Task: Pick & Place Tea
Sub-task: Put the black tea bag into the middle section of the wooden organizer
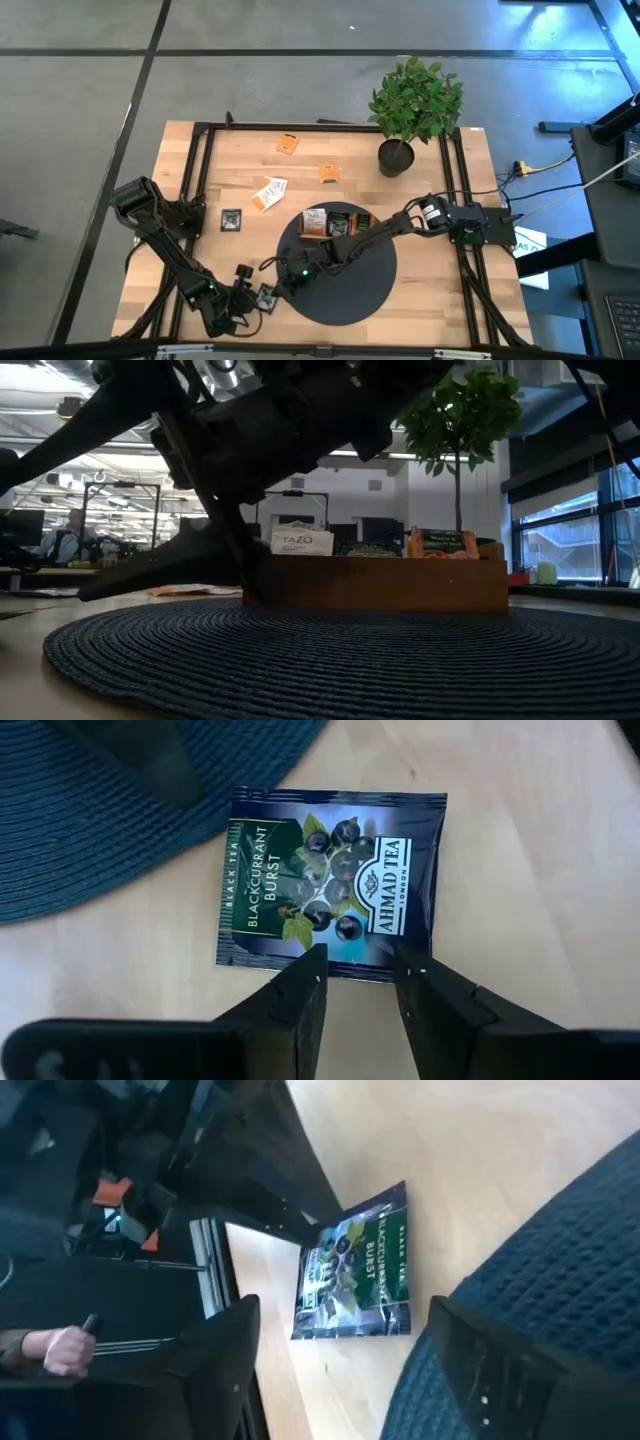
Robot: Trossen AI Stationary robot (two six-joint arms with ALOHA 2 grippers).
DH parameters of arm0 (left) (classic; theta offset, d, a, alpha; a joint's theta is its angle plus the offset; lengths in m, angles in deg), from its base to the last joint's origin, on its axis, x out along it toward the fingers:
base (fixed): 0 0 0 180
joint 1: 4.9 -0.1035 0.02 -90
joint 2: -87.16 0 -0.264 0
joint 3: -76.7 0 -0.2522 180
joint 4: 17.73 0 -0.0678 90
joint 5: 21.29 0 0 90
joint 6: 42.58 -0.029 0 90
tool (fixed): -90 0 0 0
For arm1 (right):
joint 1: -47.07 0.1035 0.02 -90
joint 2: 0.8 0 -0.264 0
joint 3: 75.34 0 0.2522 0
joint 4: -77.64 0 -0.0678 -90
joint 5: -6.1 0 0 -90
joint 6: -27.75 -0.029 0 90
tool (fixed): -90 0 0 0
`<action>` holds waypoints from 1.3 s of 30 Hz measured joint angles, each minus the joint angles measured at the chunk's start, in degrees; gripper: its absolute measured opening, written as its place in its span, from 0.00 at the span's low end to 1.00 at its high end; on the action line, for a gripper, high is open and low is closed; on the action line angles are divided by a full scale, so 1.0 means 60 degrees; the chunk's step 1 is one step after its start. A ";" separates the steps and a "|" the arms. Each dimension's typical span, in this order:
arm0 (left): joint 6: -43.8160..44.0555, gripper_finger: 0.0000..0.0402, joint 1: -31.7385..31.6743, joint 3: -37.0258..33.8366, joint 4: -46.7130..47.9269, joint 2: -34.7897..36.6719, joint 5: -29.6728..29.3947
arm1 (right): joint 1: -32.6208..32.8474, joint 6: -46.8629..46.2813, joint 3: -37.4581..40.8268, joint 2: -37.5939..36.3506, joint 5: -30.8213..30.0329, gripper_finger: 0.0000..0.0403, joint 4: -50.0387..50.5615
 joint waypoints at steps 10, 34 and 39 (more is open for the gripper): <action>-0.0011 0.29 -0.0062 -0.0011 0.0018 -0.0011 -0.0346 | 0.0000 -0.0517 0.0004 -0.0004 -0.0361 0.72 0.0827; 0.0430 0.28 -0.0485 -0.0015 -0.0345 -0.0191 -0.0739 | -0.0015 -0.0707 -0.0012 -0.0036 0.0055 0.54 0.1518; 0.0592 0.28 -0.0521 -0.0004 -0.0386 -0.0205 -0.0742 | -0.0015 -0.0688 -0.0007 -0.0036 0.0054 0.52 0.1533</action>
